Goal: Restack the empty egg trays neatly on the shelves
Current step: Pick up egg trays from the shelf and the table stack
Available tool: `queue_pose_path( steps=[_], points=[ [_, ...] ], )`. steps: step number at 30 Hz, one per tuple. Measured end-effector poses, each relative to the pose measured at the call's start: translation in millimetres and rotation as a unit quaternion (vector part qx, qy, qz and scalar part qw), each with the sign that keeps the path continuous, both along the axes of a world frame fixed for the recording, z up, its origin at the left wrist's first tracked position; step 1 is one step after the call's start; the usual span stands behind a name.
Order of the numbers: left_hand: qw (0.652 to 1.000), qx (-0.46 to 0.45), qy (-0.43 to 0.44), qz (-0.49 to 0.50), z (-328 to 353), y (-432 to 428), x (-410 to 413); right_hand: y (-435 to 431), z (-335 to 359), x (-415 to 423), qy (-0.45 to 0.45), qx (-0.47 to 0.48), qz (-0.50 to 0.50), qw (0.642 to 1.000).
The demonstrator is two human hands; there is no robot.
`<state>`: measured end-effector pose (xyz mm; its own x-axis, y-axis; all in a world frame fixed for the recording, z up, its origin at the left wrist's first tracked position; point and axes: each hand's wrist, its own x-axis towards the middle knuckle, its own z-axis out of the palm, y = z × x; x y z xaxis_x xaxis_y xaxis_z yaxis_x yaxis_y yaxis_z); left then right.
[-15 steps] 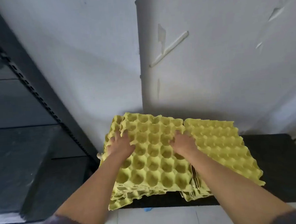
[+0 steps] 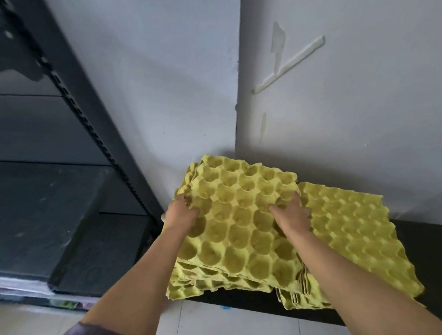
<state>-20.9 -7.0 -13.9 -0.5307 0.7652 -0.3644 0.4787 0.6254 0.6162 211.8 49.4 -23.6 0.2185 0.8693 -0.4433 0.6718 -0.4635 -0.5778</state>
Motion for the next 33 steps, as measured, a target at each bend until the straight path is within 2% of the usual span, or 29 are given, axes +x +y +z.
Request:
queue_pose_path(
  steps=[3,6,8,10,12,14,19,25,30,33],
  points=[
    [0.997,0.069,-0.023,0.028,22,-5,-7,-1,12,-3,0.049,0.054,0.016,0.997],
    [0.991,0.113,-0.027,0.073,45,-18,-25,-7,25,-7,0.149,0.123,0.016,0.981],
    [0.985,0.133,-0.028,0.106,57,-31,-40,-13,32,-14,0.219,0.121,0.008,0.968],
    [0.979,0.155,-0.026,0.131,66,-46,-55,-24,39,-26,0.260,0.065,0.042,0.963],
    [0.975,0.169,-0.020,0.145,76,-63,-69,-39,46,-46,0.248,-0.007,0.113,0.962],
    [0.973,0.173,-0.010,0.152,82,-83,-84,-54,48,-69,0.212,-0.017,0.159,0.964],
    [0.961,0.186,-0.054,0.196,95,-156,-139,-97,48,-140,0.205,0.112,0.125,0.964],
    [0.948,0.210,-0.086,0.225,105,-283,-233,-179,46,-254,0.239,0.134,0.124,0.954],
    [0.961,0.183,-0.009,0.208,107,-365,-314,-246,48,-356,0.248,0.131,0.151,0.948],
    [0.962,0.076,0.108,0.238,104,-391,-350,-271,46,-404,0.259,0.125,0.144,0.947]
  ],
)
